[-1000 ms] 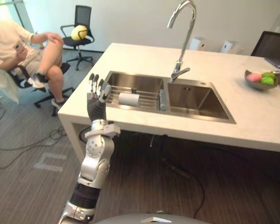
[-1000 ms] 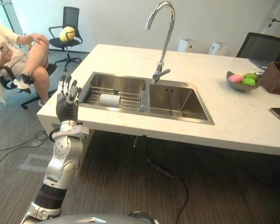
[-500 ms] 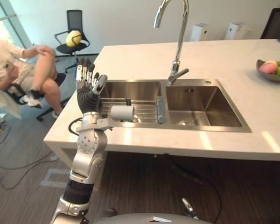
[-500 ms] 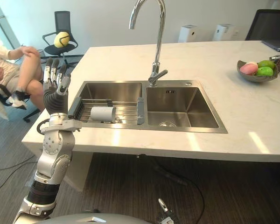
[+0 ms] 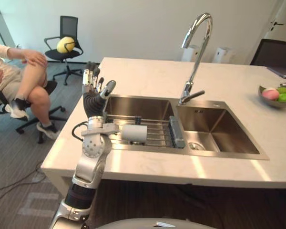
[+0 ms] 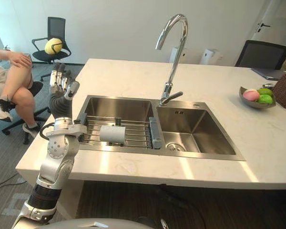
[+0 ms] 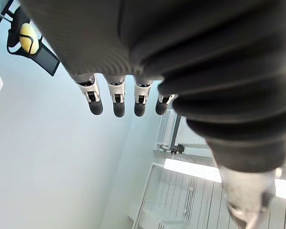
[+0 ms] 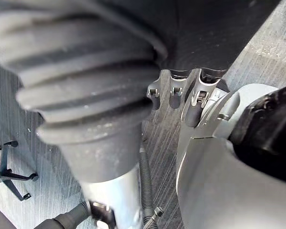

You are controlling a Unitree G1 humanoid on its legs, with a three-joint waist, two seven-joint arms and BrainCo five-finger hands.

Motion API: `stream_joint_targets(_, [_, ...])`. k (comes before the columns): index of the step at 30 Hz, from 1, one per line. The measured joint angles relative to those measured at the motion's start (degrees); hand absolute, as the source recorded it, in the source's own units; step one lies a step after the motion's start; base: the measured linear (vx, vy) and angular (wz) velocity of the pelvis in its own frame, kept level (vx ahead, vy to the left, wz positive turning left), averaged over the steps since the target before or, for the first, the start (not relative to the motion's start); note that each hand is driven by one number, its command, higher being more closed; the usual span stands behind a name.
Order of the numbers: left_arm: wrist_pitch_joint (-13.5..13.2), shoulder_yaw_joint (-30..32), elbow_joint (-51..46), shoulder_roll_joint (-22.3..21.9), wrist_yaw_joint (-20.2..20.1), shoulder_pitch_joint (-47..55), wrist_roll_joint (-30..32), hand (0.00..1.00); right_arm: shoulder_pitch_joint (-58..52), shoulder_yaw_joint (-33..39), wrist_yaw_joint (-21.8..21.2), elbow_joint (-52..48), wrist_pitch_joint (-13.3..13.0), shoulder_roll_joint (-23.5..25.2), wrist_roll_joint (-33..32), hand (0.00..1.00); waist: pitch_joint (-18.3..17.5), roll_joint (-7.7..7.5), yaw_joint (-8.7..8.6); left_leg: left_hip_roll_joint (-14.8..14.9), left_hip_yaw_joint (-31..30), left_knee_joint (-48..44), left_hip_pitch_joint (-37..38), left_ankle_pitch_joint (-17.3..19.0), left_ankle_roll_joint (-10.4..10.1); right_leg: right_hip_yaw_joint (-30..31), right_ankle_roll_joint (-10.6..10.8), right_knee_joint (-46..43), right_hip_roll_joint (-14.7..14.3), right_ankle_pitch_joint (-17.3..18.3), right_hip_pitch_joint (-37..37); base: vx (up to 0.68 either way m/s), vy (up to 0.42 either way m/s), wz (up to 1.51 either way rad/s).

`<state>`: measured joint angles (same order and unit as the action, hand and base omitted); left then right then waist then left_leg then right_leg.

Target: Walk over to the sink, pick up the cup, carry it to the dishwasher, place the cup inside the dishwasher, then close the dishwasher door

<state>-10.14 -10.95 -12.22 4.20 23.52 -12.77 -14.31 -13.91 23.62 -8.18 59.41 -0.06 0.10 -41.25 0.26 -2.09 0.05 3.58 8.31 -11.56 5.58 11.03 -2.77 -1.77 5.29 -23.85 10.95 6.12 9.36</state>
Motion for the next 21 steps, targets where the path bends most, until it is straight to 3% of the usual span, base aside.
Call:
stream_joint_targets(1, [-0.4, 0.6, 1.2, 0.1, -0.1, -0.1, 0.0, 0.0, 0.0, -0.2, 0.1, 0.2, 0.5, 0.2, 1.4, 0.0, 0.0, -0.8, -0.36, 0.2, -0.7, -1.7, -0.1, 1.5, -1.1, 0.1, 2.2, 3.8, 0.1, -2.6, -1.9, 0.28, -0.293, 0.22])
stream_joint_targets(2, [-0.5, 0.6, 2.5, -0.3, -0.1, -0.1, 0.0, 0.0, 0.0, -0.1, 0.4, 0.2, 1.0, -0.2, 2.1, 0.0, -0.4, 0.12, -0.19, 1.9, -1.0, -2.0, 0.0, 2.0, -1.9, -1.0, 2.4, 6.3, -1.1, -2.2, -3.4, 0.25, -0.305, 0.19])
stream_joint_targets(3, [-0.5, 0.2, 2.8, -1.0, -0.2, -0.1, 0.1, 0.0, 0.3, -0.1, 0.9, 0.1, 1.9, -1.4, 3.4, 0.0, -0.5, 2.03, -0.14, 3.4, -1.2, -1.3, -0.6, 1.9, -2.6, -2.0, 1.7, 8.6, -2.9, -2.6, -3.7, 0.2, -0.241, 0.03])
stream_joint_targets(4, [-0.5, -0.3, 2.8, -1.2, -0.2, -0.1, 0.4, 0.0, 0.6, 0.2, 1.1, 0.1, 2.3, -1.8, 3.5, 0.0, -0.3, 2.43, 0.0, 3.9, -1.2, -0.6, -0.4, 1.6, -3.0, -2.1, 1.3, 9.4, -3.5, -2.9, -3.7, 0.2, -0.179, -0.03])
stream_joint_targets(6, [0.2, -1.5, 2.8, -2.1, -1.7, -0.2, 2.7, 0.0, 1.2, 2.6, 1.5, 0.1, 4.1, -2.8, 3.3, 0.0, -0.5, 4.61, 0.29, 5.1, -0.4, 4.0, 1.7, -0.7, -4.1, -2.3, 0.6, 11.6, -5.2, -3.6, -4.4, 0.2, -0.134, -0.1])
stream_joint_targets(13, [1.5, -7.4, 2.9, -0.3, -6.5, 0.3, 19.0, 0.0, 1.1, 4.8, 3.3, 0.8, 5.2, -1.8, 3.1, 0.0, -0.7, 3.79, 0.36, 5.3, -0.4, 5.8, 2.4, -1.3, -3.9, -3.4, 0.9, 16.8, -5.7, -5.3, -7.4, 0.05, -0.008, 0.03])
stream_joint_targets(17, [3.0, -10.0, 2.9, 7.7, -8.3, 0.9, 27.5, 0.0, 0.9, 4.6, 3.3, 2.1, 3.9, -1.2, 2.2, 0.0, -0.8, 2.66, 0.58, 4.6, 0.5, 6.3, 1.4, -1.6, -3.3, -2.9, 1.4, 20.4, -5.2, -7.8, -7.4, -0.04, 0.023, -0.07])
stream_joint_targets(21, [3.3, -10.9, 2.5, 13.6, -10.4, 1.1, 30.2, 0.0, -0.4, 3.4, 3.2, 2.2, 2.9, -1.4, 2.1, 0.0, -0.8, 2.83, 0.81, 3.6, 1.2, 6.4, 0.4, -1.7, -2.9, -2.2, 1.8, 23.3, -4.5, -9.9, -7.5, -0.04, 0.036, -0.08])
